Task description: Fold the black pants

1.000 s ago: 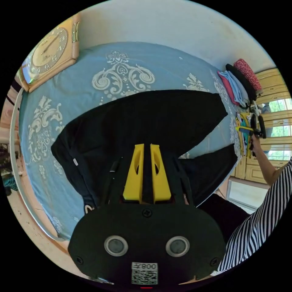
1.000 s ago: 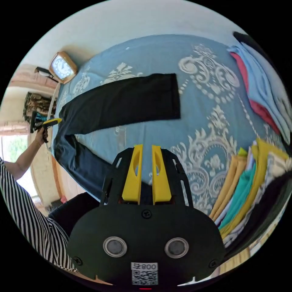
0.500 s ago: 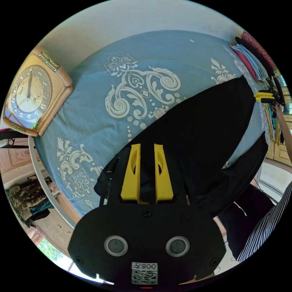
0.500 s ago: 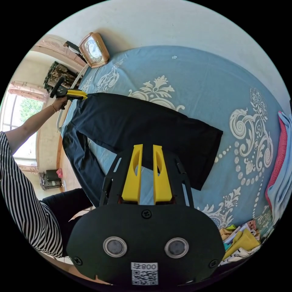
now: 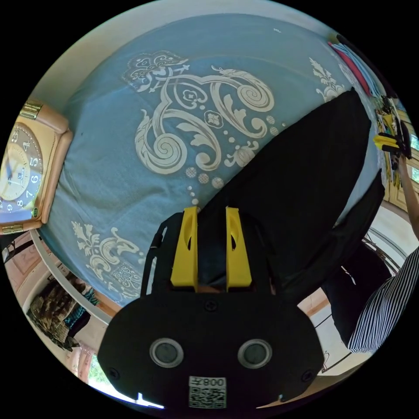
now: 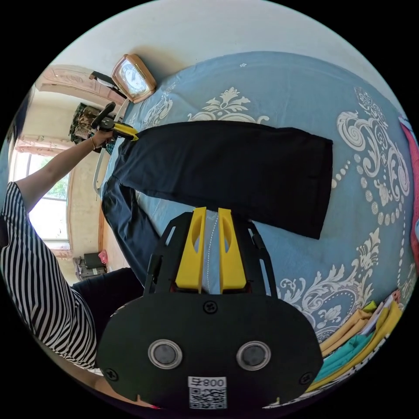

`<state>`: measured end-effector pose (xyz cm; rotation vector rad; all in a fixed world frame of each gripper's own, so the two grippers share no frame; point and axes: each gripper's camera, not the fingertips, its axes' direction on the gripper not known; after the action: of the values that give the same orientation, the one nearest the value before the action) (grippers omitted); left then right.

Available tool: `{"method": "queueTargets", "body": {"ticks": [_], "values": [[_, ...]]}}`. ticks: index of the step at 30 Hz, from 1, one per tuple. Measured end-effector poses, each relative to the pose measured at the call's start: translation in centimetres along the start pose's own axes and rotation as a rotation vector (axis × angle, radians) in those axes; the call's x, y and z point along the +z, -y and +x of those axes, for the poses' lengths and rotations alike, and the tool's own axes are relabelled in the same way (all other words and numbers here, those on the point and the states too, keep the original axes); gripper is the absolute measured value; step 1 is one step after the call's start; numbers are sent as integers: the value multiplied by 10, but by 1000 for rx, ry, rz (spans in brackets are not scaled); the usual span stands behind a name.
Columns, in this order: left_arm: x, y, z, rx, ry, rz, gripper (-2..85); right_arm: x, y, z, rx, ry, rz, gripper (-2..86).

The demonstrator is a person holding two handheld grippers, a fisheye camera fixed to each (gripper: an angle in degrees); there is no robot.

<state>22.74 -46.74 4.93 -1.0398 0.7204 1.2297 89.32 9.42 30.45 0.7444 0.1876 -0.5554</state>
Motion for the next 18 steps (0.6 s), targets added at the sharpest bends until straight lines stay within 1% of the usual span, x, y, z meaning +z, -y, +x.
{"method": "queueTargets", "body": {"ticks": [9,14,18], "values": [[-25,33,-11,10,-20,-60,89,-6,-12,-1,34,44,57,44],[-38,35,-14,-28,-24,8,87,-6,-16,-9,37,41,40,45],[-45,39,-16,-30,-20,25,90,-11,-18,-14,61,42,53,45]]}}
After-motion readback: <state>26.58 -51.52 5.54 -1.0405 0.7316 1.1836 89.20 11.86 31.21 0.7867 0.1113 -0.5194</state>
